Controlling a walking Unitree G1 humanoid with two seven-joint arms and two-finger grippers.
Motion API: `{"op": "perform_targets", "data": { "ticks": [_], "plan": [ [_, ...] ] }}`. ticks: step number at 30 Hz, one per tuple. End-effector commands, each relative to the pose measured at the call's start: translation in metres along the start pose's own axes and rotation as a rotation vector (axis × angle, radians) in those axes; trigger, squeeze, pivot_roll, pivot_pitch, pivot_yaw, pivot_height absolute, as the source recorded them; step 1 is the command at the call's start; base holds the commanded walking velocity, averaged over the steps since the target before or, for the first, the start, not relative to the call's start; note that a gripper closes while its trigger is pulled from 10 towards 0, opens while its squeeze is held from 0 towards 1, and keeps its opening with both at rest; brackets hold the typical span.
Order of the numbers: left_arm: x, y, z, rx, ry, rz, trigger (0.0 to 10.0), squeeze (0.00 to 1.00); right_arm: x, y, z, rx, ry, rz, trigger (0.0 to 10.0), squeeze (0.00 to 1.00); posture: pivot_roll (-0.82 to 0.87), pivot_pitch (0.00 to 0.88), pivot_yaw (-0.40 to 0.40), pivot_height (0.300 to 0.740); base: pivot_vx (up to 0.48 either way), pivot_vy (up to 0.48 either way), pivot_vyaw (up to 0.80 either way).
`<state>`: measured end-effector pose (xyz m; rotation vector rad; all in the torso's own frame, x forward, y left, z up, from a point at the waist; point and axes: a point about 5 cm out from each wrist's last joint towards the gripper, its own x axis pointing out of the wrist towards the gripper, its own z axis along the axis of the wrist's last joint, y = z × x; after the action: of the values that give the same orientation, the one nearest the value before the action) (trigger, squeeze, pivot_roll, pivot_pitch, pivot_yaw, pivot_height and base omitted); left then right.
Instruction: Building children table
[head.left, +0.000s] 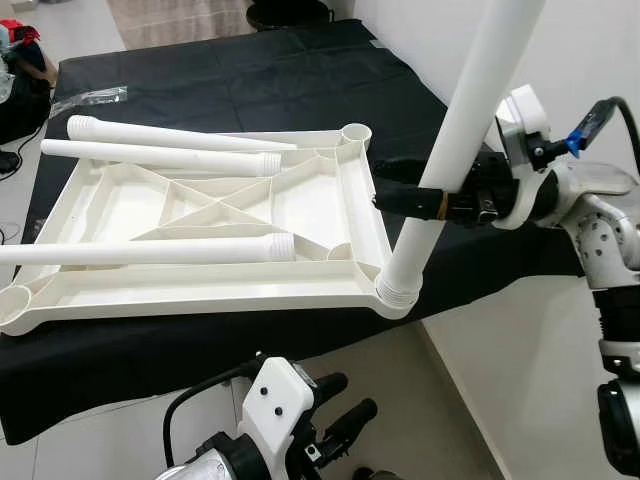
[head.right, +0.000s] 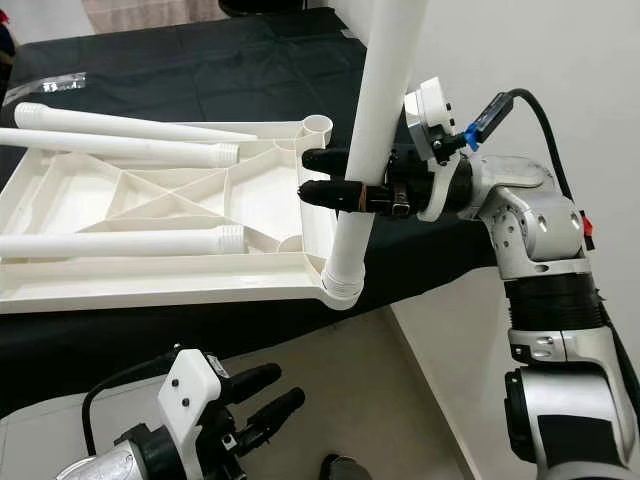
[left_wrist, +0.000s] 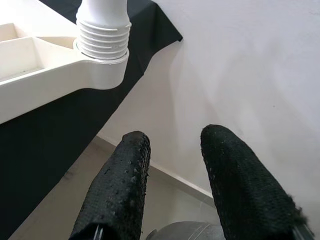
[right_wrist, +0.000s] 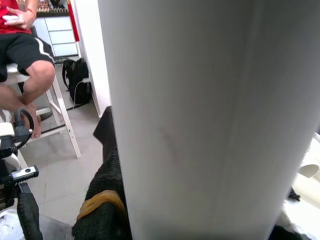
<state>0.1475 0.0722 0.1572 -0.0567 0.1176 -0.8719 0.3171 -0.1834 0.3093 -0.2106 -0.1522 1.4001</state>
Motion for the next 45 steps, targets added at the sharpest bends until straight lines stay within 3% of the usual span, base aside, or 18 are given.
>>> {"op": "perform_targets", "data": {
  "ticks": [1, 5, 12, 18, 23, 26, 31, 35, 37, 39, 41, 45],
  "plan": [
    [0.0, 0.0, -0.005, -0.01, 0.019, -0.002, 10.0, 0.0, -0.004, -0.002, 0.006, -0.015, 0.001, -0.013, 10.0, 0.0, 0.11, 0.194, -0.024, 0.74, 0.0, 0.0, 0.0],
    [0.0, 0.0, -0.005, -0.008, 0.018, 0.0, 10.0, 0.0, -0.002, -0.002, 0.001, -0.008, 0.017, -0.016, 10.0, 0.0, 0.11, 0.196, -0.028, 0.74, 0.0, 0.0, 0.0],
    [0.001, -0.001, -0.004, -0.002, 0.011, 0.004, 10.0, 0.0, 0.003, -0.008, -0.021, -0.004, 0.071, -0.131, 10.0, 0.0, 0.11, 0.196, -0.028, 0.74, 0.0, 0.0, 0.0],
    [0.002, 0.0, -0.002, 0.005, 0.006, 0.004, 10.0, 0.0, 0.001, -0.002, -0.025, 0.028, 0.07, -0.111, 10.0, 0.0, 0.1, 0.196, -0.027, 0.74, 0.0, 0.0, 0.0],
    [0.003, 0.002, 0.002, 0.015, -0.007, 0.009, 10.0, 0.0, 0.001, -0.008, -0.035, 0.01, 0.122, -0.198, 10.0, 0.0, 0.1, 0.198, -0.025, 0.74, 0.0, 0.0, 0.0],
    [0.003, 0.002, 0.002, 0.016, -0.009, 0.01, 10.0, 0.0, 0.004, -0.015, -0.039, 0.009, 0.149, -0.268, 10.0, 0.0, 0.1, 0.198, -0.025, 0.74, 0.0, 0.0, 0.0],
    [0.004, 0.003, 0.004, 0.024, -0.018, 0.018, 10.0, 0.0, 0.006, -0.038, -0.052, 0.07, 0.243, -0.486, 10.0, 0.0, 0.1, 0.2, -0.027, 0.74, 0.0, 0.0, 0.0],
    [0.004, 0.003, 0.005, 0.028, -0.021, 0.02, 10.0, 0.0, 0.005, -0.048, -0.055, 0.095, 0.249, -0.598, 10.0, 0.0, 0.1, 0.201, -0.03, 0.74, 0.0, 0.0, 0.0],
    [0.004, 0.003, 0.006, 0.028, -0.022, 0.024, 10.0, 0.0, 0.001, -0.057, -0.058, 0.134, 0.243, -0.711, 10.0, 0.0, 0.1, 0.203, -0.031, 0.74, 0.0, 0.0, 0.0],
    [0.004, 0.003, 0.006, 0.028, -0.022, 0.024, 10.0, 0.0, 0.001, -0.057, -0.058, 0.134, 0.243, -0.711, 10.0, 0.0, 0.1, 0.203, -0.031, 0.74, 0.0, 0.0, 0.0],
    [0.004, 0.004, 0.006, 0.03, -0.022, 0.028, 10.0, 0.0, -0.003, -0.065, -0.061, 0.17, 0.231, -0.83, 10.0, 0.0, 0.1, 0.206, -0.031, 0.74, 0.0, 0.0, 0.0],
    [0.004, 0.005, 0.006, 0.032, -0.023, 0.032, 10.0, 0.0, -0.006, -0.068, -0.063, 0.179, 0.222, -0.9, 10.0, 0.0, 0.1, 0.206, -0.031, 0.74, 0.0, 0.0, 0.0]
  ]
}}
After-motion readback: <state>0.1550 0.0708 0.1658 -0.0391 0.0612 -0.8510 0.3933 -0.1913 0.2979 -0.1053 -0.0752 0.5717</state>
